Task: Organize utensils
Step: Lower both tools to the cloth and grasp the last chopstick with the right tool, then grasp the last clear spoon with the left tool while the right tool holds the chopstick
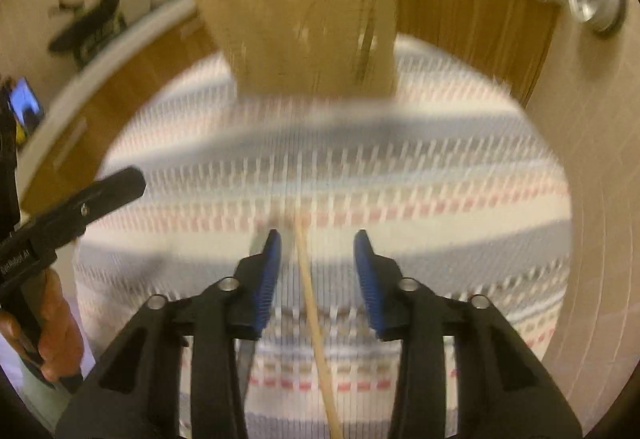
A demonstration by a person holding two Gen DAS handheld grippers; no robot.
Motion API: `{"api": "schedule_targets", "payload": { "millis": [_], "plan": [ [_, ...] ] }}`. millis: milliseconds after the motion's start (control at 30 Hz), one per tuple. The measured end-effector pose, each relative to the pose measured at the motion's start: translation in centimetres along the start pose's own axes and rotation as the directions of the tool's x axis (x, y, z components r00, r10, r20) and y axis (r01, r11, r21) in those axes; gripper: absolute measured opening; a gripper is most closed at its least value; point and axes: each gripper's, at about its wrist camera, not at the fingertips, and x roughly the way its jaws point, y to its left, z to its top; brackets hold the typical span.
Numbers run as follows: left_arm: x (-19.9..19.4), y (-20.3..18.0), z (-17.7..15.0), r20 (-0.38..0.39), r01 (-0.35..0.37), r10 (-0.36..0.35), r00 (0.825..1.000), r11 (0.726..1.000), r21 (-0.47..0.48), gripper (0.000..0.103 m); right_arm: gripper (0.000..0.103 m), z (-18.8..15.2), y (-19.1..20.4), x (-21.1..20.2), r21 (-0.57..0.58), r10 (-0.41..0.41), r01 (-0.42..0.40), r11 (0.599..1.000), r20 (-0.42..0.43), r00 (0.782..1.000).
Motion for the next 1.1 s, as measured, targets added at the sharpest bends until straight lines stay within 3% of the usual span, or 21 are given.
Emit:
{"api": "schedule_targets", "payload": {
  "millis": [133, 333, 500, 633, 733, 833, 1000, 1100],
  "plan": [
    [1.9, 1.2, -1.1, -0.087, 0.011, -0.015, 0.996, 0.999, -0.044, 0.046, 0.026, -0.7, 1.4, 1.6, -0.044, -0.018, 0.016, 0.999, -0.051, 0.999],
    [3.2, 1.0, -1.7, -0.142, 0.011, -0.014, 0.990, 1.000, -0.026, 0.046, 0.005, -1.6, 2.3, 2.6, -0.093, -0.086, 0.079, 0.992, -0.070, 0.994],
    [5.2, -1.7, -2.2, -0.212, -0.017, 0.029, 0.977, 0.998, 0.059, 0.046, 0.005, -1.7, -1.0, 1.7, 0.021, -0.134, 0.135, 0.991, -0.050, 0.990],
    [7.2, -4.0, -2.0, -0.231, -0.055, 0.079, 0.970, 0.992, 0.109, 0.046, 0.005, -2.4, -3.6, 1.4, 0.109, -0.120, 0.126, 0.986, -0.057, 0.991],
    [8.8, -6.0, -1.8, -0.223, -0.149, 0.191, 0.956, 0.970, 0.193, 0.046, 0.005, -2.6, -4.4, 1.4, 0.130, -0.102, 0.110, 0.985, -0.065, 0.993],
    [9.7, -7.1, -1.7, -0.227, -0.204, 0.256, 0.940, 0.951, 0.231, 0.046, 0.005, -2.7, -4.5, 1.3, 0.125, -0.093, 0.100, 0.987, -0.062, 0.994],
    [11.3, -9.4, -2.6, -0.195, -0.325, 0.416, 0.888, 0.869, 0.373, 0.042, 0.005, -2.5, -4.4, 1.0, 0.087, -0.106, 0.111, 0.990, -0.060, 0.993],
    [11.4, -9.9, -2.7, -0.189, -0.322, 0.419, 0.888, 0.861, 0.395, 0.033, 0.005, -2.5, -4.7, 1.0, 0.099, -0.088, 0.093, 0.991, -0.056, 0.995]
  ]
}}
